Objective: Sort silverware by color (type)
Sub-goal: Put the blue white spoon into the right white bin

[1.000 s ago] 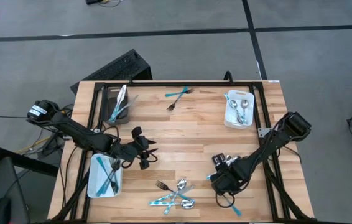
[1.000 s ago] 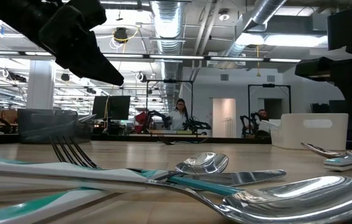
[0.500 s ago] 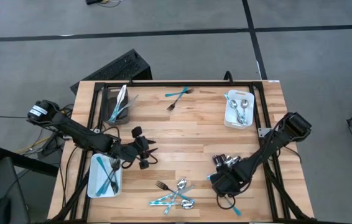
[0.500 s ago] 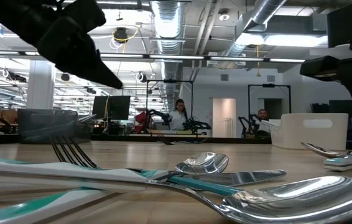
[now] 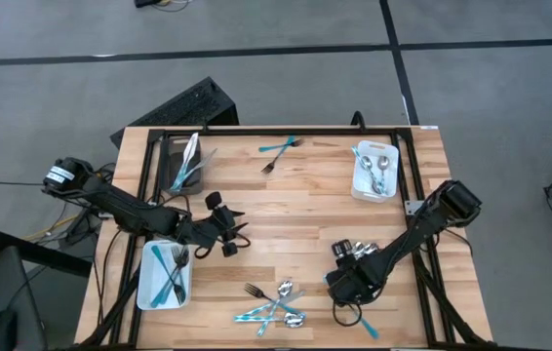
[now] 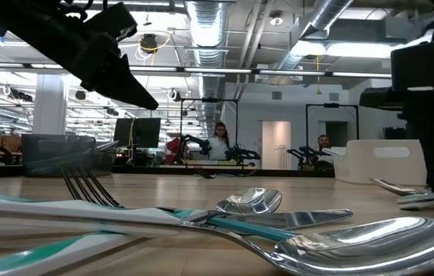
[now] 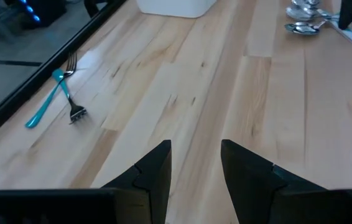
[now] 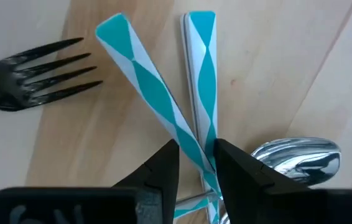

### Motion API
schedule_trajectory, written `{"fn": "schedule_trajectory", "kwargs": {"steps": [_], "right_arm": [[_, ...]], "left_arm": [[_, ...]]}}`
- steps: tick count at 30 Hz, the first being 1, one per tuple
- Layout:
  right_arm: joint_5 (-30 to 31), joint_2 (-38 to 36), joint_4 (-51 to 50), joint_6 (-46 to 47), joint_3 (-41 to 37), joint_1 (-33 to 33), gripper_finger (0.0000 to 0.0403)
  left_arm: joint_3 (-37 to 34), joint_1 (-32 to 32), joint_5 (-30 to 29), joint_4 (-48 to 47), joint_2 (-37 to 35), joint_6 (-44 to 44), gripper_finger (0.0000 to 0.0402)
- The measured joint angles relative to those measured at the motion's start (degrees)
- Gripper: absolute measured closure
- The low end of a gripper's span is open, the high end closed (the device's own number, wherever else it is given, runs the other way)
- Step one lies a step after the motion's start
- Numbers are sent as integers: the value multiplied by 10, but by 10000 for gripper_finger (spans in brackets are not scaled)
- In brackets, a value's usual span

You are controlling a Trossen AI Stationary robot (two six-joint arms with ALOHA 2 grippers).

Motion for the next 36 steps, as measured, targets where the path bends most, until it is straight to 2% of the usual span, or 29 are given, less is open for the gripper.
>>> {"fn": "schedule_trajectory", "kwargs": {"steps": [5, 9, 14, 18, 21, 25, 27, 29, 33, 36], "right_arm": [[-8, 5, -2, 6, 4, 0, 289], [-25, -18, -2, 8, 14, 0, 303], [-13, -66, 1, 13, 21, 1, 323], [29, -102, 3, 13, 20, -2, 350], [96, -138, 0, 15, 20, -10, 376], [167, -188, 3, 81, 17, -31, 388], [173, -204, 2, 149, 6, -42, 378], [166, -212, 0, 206, -11, -51, 351], [96, -212, 1, 265, -66, -63, 286], [46, -202, 6, 356, -107, -71, 247]], "left_arm": [[0, 0, 0, 5, 0, 4, 274], [0, 0, -1, 14, 0, 4, 274], [0, 0, -1, 26, 0, 21, 274], [0, 0, -1, 32, 0, 42, 274], [0, 4, -3, 35, 0, 54, 274], [0, 19, 1, 51, 0, 42, 274], [0, 23, 14, 53, 0, 37, 274], [0, 26, 25, 54, 0, 34, 274], [0, 28, 30, 53, 0, 22, 274], [0, 28, 30, 53, 0, 19, 274]]}}
